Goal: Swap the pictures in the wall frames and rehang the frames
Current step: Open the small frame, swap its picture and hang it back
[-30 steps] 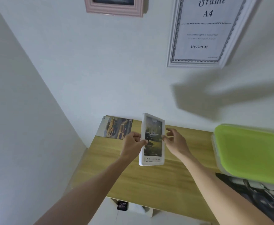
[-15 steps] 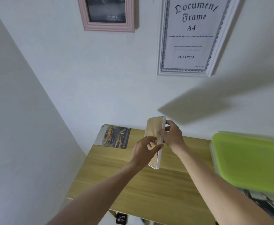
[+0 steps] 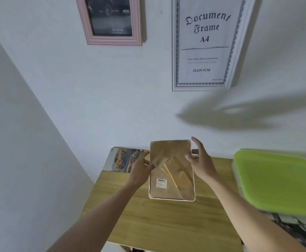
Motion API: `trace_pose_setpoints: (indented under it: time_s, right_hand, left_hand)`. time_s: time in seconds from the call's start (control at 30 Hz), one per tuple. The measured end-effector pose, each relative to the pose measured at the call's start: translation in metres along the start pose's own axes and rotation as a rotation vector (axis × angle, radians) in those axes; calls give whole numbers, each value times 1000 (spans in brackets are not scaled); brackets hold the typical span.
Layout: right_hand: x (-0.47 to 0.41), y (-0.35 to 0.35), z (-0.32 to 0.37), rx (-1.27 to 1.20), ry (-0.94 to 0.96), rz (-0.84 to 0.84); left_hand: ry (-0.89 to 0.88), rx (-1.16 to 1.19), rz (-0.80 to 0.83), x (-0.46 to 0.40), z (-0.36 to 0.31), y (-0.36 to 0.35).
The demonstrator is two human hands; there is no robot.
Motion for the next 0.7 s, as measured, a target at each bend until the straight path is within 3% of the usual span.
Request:
trace_pose_setpoints:
  time_s: [0.2, 0.4, 0.7]
  right_hand:
    - [6, -11, -7, 174, 126, -109]
    - [12, -22, -10, 264, 123, -68]
    - [14, -32, -38, 204, -97, 43]
  left_hand:
    - [-121, -186, 23, 19, -23, -2]
    - [-116, -246, 19, 25, -25, -5]
    - [186, -39, 84, 20, 20, -12]
Point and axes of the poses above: each hand's wrist, its own x-axis away from the middle knuckle, its own y-axis out of the back of the hand, z = x × y, the point moved 10 cm from there along -x, towards the middle knuckle, and after that the axes turned 9 degrees about y, right-handed, at the moved point
